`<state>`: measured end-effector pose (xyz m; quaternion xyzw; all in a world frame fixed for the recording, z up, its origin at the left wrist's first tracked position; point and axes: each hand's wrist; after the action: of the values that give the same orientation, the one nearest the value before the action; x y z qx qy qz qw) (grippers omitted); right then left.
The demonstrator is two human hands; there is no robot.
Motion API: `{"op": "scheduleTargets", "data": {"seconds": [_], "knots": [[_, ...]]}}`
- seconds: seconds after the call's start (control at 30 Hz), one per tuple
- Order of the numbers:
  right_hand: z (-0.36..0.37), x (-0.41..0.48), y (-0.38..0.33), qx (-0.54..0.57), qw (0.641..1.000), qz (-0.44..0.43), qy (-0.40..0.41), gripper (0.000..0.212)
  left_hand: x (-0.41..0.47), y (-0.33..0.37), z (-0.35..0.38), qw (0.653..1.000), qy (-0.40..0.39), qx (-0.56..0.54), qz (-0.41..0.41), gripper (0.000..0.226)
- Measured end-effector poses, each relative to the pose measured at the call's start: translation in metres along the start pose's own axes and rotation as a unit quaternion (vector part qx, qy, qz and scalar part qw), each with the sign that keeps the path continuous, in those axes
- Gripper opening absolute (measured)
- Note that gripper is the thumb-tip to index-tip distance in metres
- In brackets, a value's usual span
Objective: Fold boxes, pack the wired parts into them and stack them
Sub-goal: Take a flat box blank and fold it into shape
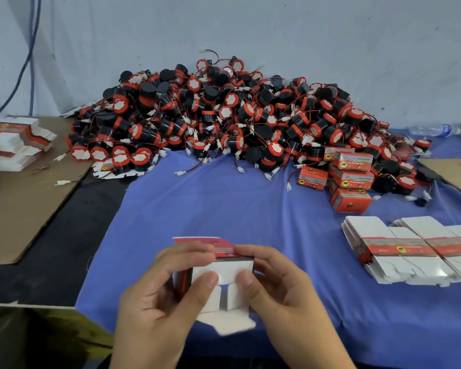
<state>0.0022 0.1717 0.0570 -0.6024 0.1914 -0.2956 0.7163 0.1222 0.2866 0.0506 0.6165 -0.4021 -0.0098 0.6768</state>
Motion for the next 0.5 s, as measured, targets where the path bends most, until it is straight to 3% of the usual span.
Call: {"op": "scheduleTargets", "data": {"seconds": [0.13,0.3,0.4,0.5], "knots": [[0.004,-0.001,0.001,-0.047,0.998,-0.029,0.035,0.027,-0.002,0.000,0.005,0.999,-0.005,0.022,0.029,0.015],[0.003,-0.003,0.004,-0.055,0.997,-0.045,0.041,0.028,-0.006,-0.006,0.007,0.998,0.047,0.005,-0.044,0.013],[-0.001,-0.007,0.005,-0.184,0.974,-0.133,-0.008,0.014,-0.007,-0.007,0.009,0.997,0.052,-0.002,-0.061,0.011],[-0.009,-0.011,0.003,-0.158,0.976,-0.126,-0.085,0.030,-0.006,-0.009,0.008,0.994,0.073,-0.012,-0.083,0.016]]}}
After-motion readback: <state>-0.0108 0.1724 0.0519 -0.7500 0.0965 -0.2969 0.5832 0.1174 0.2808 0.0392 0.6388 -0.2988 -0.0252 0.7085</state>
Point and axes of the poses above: each hand's wrist, its own x-axis towards the middle knuckle, its own z-axis out of the palm, y = z × x, and after that the axes turned 7 degrees about x, right-handed
